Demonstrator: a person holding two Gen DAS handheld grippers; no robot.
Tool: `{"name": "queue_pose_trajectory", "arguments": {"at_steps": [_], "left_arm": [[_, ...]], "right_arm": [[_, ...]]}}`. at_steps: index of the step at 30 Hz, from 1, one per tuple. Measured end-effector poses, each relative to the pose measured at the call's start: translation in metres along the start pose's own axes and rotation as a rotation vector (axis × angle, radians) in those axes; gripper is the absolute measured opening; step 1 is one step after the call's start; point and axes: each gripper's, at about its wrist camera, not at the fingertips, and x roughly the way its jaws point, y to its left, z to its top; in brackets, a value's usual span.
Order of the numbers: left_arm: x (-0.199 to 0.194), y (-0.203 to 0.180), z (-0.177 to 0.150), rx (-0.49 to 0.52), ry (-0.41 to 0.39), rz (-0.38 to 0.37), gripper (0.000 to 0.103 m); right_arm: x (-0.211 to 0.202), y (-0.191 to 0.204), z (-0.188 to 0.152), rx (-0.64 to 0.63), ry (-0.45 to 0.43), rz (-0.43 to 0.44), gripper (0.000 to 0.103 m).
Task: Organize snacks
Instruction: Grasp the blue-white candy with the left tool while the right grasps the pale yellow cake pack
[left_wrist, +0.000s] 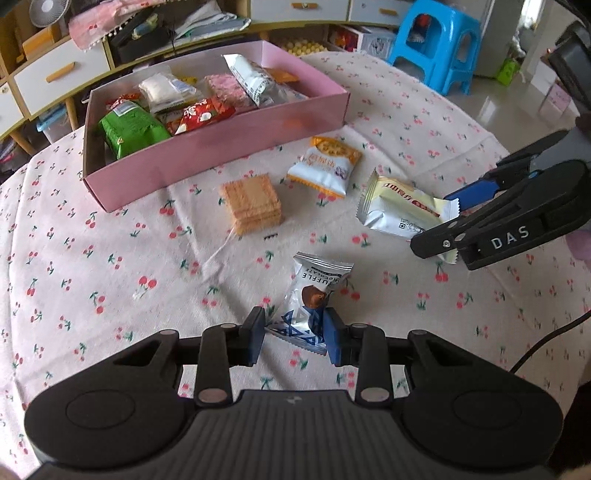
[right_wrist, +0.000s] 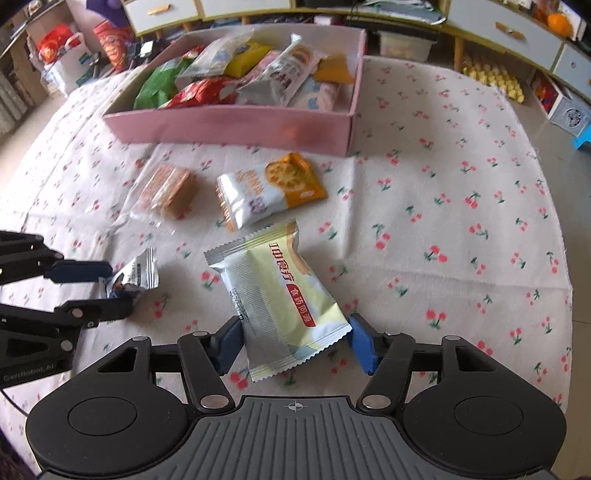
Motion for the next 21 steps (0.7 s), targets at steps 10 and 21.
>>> {"name": "queue_pose_trajectory", "arguments": {"at_steps": [10, 21], "left_arm": [[-0.006, -0.008, -0.002, 0.102, -0.077, -0.002, 0.050], [0.004, -0.016, 0.003, 0.104, -0.062, -0.022, 0.033]], "right_arm": [[-0.002, 0.010, -0.005, -0.081, -0.020, -0.013, 0.071], [0.002, 0.015, -0.006, -0.150, -0.077, -0.029, 0.072]]}}
